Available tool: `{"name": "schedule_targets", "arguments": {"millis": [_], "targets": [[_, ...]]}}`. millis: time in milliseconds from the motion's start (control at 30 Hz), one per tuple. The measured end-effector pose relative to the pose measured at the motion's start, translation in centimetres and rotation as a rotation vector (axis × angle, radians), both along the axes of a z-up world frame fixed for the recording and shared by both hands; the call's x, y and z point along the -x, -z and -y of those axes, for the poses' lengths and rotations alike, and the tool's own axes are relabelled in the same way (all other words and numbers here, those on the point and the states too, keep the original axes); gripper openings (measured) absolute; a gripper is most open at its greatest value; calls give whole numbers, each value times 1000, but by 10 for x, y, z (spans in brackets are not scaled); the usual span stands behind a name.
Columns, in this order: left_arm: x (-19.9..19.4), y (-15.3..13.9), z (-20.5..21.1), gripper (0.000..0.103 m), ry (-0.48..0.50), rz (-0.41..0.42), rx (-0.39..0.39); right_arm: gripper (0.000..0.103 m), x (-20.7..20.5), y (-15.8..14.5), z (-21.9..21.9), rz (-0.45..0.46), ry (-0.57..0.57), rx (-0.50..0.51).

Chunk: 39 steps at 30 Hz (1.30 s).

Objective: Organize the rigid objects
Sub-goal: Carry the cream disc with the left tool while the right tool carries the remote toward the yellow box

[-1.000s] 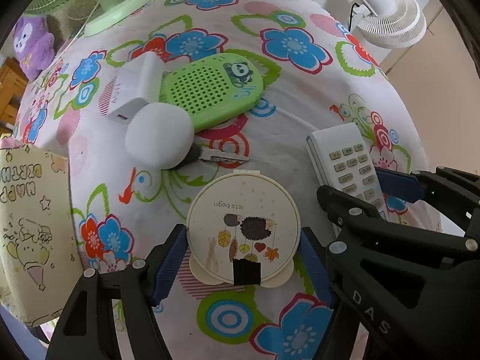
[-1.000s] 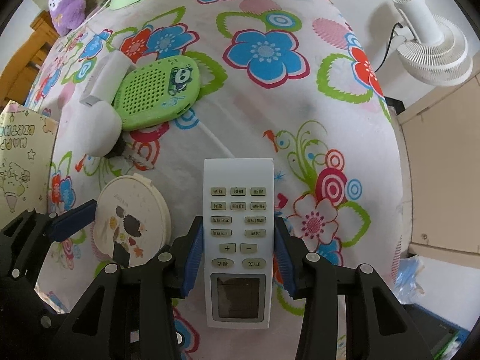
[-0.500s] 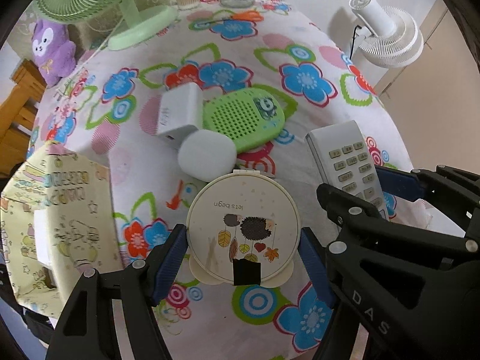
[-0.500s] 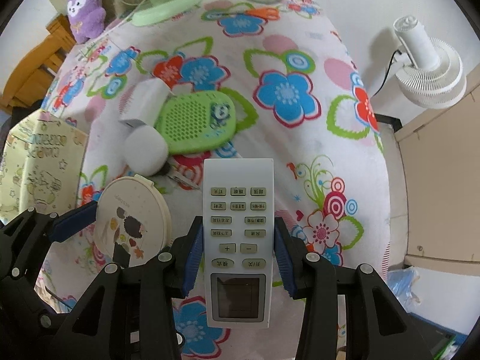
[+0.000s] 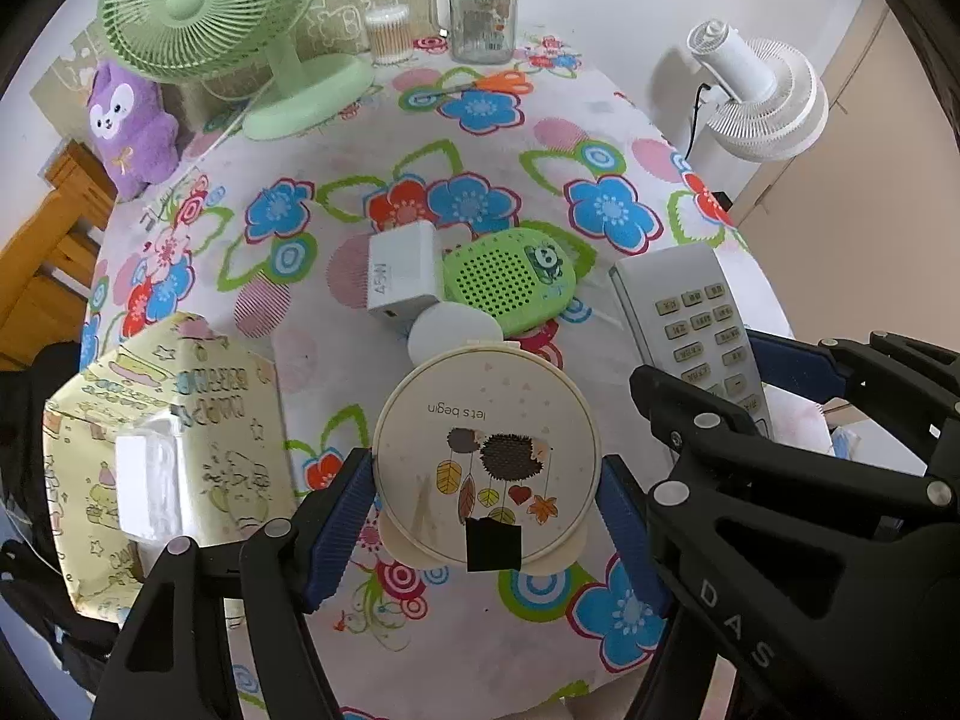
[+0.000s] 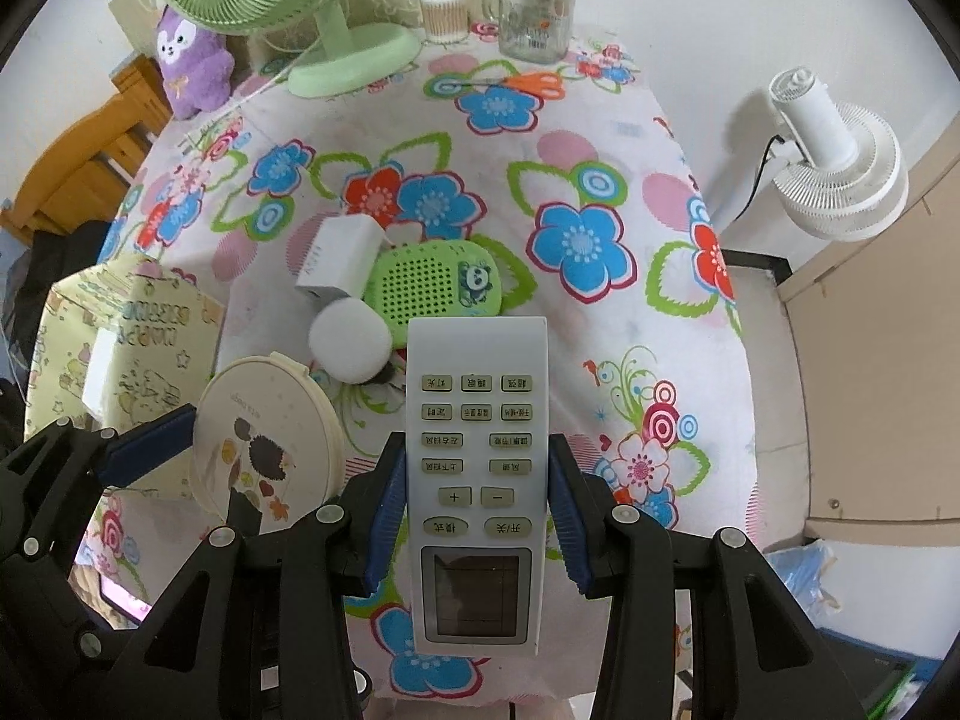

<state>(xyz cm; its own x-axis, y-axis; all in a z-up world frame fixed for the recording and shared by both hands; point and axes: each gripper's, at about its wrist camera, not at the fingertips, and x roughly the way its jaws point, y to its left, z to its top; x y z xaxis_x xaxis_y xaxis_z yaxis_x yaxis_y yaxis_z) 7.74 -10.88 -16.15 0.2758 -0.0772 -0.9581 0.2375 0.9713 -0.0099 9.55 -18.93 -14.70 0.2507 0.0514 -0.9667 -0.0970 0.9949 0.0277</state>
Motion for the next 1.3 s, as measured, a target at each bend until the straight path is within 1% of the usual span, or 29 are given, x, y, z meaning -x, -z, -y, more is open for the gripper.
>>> {"name": "schedule_targets", "arguments": {"millis": [267, 800, 1067, 1300], "targets": [[5, -21, -8, 76, 11, 41, -5, 47, 5, -25, -10, 46, -10, 14], [9, -51, -30, 76, -2, 93, 6, 47, 9, -59, -31, 104, -4, 13], [8, -59, -46, 76, -7, 112, 13, 47, 6, -69, -47, 122, -11, 14], [5, -60, -67, 76, -16, 109, 1, 47, 2, -69, -68, 122, -23, 6]]}}
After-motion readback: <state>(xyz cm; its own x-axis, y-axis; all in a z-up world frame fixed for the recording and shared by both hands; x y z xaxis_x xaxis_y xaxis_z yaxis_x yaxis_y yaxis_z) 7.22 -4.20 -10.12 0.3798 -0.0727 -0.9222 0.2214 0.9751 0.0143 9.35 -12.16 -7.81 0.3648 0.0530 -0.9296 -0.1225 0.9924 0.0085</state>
